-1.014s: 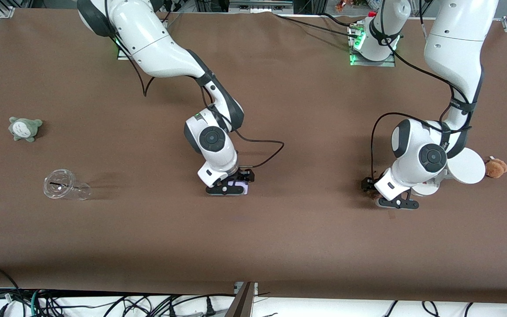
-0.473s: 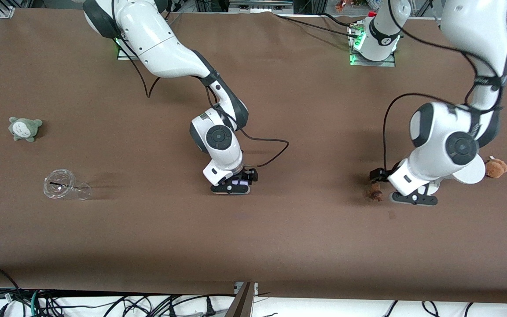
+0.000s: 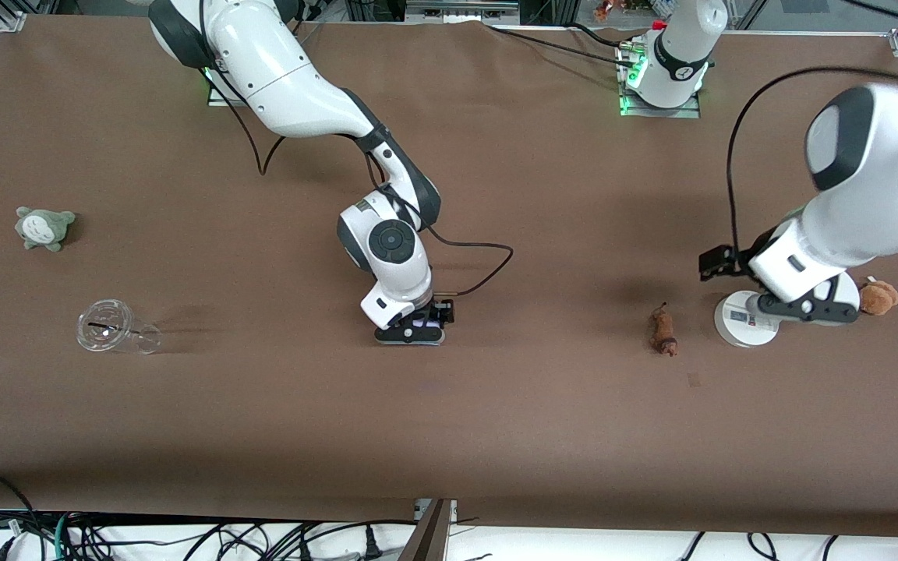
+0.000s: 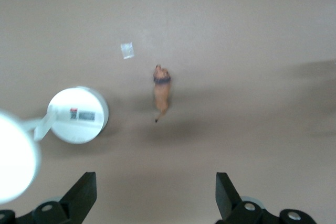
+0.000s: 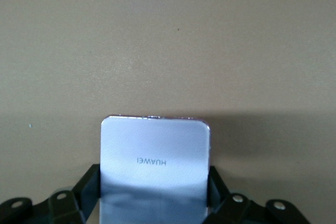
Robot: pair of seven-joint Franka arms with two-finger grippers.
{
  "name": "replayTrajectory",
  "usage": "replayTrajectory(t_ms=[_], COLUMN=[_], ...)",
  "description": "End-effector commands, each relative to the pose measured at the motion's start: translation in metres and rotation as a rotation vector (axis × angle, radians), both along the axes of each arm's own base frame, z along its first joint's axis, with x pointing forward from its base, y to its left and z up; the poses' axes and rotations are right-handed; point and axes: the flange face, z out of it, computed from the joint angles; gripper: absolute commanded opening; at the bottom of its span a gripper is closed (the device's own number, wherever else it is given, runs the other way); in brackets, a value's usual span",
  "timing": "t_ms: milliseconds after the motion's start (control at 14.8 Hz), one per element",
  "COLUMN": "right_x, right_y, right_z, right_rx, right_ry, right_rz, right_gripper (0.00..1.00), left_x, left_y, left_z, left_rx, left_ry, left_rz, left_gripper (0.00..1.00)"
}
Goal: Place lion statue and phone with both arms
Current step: 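Raise the left gripper to rest while the right gripper lifts the phone, then carry the white phone with the right gripper toward the glass cup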
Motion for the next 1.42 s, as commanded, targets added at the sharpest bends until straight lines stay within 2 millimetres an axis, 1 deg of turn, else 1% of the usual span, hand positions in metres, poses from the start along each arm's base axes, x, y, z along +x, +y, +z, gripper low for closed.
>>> replayTrajectory(t_ms=[0, 68, 135, 203, 270, 405, 473, 541, 608, 743, 811, 878, 946, 1014, 1149, 1216, 1351], right_x=[0.014, 0.020, 0.026, 0.033, 0.036, 0.040, 0.044, 0.045, 0.048, 0.056, 0.059, 0.062, 0.065, 0.069, 0.074, 0.074, 0.072], right_y=[-0.014, -0.030, -0.047, -0.065, -0.080, -0.109, -0.130, -0.144, -0.161, -0.198, -0.213, -0.234, -0.254, -0.274, -0.310, -0.323, -0.332], right_z=[0.022, 0.028, 0.044, 0.054, 0.065, 0.080, 0.084, 0.088, 0.091, 0.094, 0.095, 0.093, 0.090, 0.089, 0.080, 0.072, 0.058], right_rx=[-0.038, -0.056, -0.076, -0.094, -0.115, -0.136, -0.138, -0.141, -0.141, -0.140, -0.140, -0.140, -0.139, -0.123, -0.081, -0.079, -0.080], right_ry=[0.018, 0.038, 0.063, 0.088, 0.120, 0.157, 0.167, 0.174, 0.177, 0.182, 0.188, 0.198, 0.203, 0.209, 0.208, 0.196, 0.179], right_rz=[-0.012, 0.006, 0.031, 0.053, 0.071, 0.105, 0.124, 0.137, 0.141, 0.164, 0.181, 0.197, 0.224, 0.237, 0.228, 0.234, 0.235], right_gripper=[0.05, 0.05, 0.05, 0.05, 0.05, 0.05, 0.07, 0.11, 0.12, 0.12, 0.12, 0.12, 0.11, 0.11, 0.11, 0.11, 0.10], left_x=[-0.031, -0.039, -0.043, -0.045, -0.046, -0.048, -0.049, -0.051, -0.053, -0.058, -0.060, -0.062, -0.064, -0.070, -0.080, -0.084, -0.085], left_y=[0.015, 0.020, 0.024, 0.029, 0.030, 0.032, 0.032, 0.032, 0.032, 0.031, 0.027, 0.023, 0.026, 0.031, 0.032, 0.032, 0.034], left_z=[0.054, 0.067, 0.079, 0.094, 0.110, 0.119, 0.119, 0.118, 0.116, 0.118, 0.121, 0.120, 0.120, 0.117, 0.113, 0.114, 0.116], left_rx=[0.003, 0.005, 0.004, 0.004, 0.004, 0.004, 0.004, 0.005, 0.006, -0.005, -0.004, 0.005, 0.010, 0.011, 0.015, 0.017, 0.026], left_ry=[-0.001, 0.005, 0.005, 0.002, -0.007, -0.007, 0.001, 0.013, 0.034, 0.046, 0.042, 0.048, 0.051, 0.058, 0.071, 0.067, 0.063], left_rz=[0.016, 0.021, 0.025, 0.034, 0.036, 0.038, 0.040, 0.038, 0.035, 0.039, 0.039, 0.055, 0.062, 0.070, 0.076, 0.076, 0.078], left_gripper=[1.00, 1.00, 1.00, 1.00, 1.00, 1.00, 1.00, 1.00, 1.00, 1.00, 1.00, 1.00, 1.00, 1.00, 1.00, 1.00, 1.00])
